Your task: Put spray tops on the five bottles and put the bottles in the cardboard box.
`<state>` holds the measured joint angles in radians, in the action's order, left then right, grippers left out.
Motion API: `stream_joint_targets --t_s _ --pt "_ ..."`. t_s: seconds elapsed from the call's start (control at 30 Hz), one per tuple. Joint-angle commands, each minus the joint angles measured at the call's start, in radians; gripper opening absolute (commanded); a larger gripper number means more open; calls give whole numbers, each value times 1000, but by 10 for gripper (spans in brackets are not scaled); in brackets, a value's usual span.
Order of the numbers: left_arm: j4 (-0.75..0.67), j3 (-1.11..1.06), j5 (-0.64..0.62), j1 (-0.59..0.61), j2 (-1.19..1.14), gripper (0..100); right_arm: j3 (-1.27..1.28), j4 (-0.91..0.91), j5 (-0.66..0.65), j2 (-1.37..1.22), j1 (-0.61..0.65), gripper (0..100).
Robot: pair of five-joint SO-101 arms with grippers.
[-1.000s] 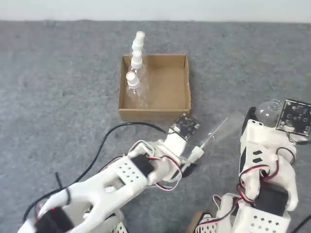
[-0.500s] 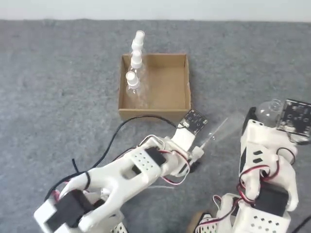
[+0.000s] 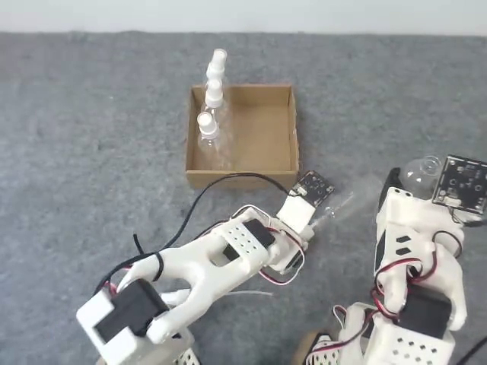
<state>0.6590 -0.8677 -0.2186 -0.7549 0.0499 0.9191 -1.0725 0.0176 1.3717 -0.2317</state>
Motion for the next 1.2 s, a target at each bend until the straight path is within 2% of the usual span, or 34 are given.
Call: stream_joint_targets --t_s 0.0,0.13,0.27,0.77,0.87,1.17 --pt "8 47 -5 -3 38 67 -8 27 8 10 -10 31" --pt "12 45 -5 -3 44 51 -8 27 6 10 -10 31" --pt "78 56 -3 -3 55 51 -8 27 6 10 -10 31" --pt "529 53 198 12 384 51 23 58 6 18 -7 32" --pt "588 53 233 54 410 51 46 85 5 18 12 32" --pt "825 59 485 253 522 51 49 88 5 18 18 31"
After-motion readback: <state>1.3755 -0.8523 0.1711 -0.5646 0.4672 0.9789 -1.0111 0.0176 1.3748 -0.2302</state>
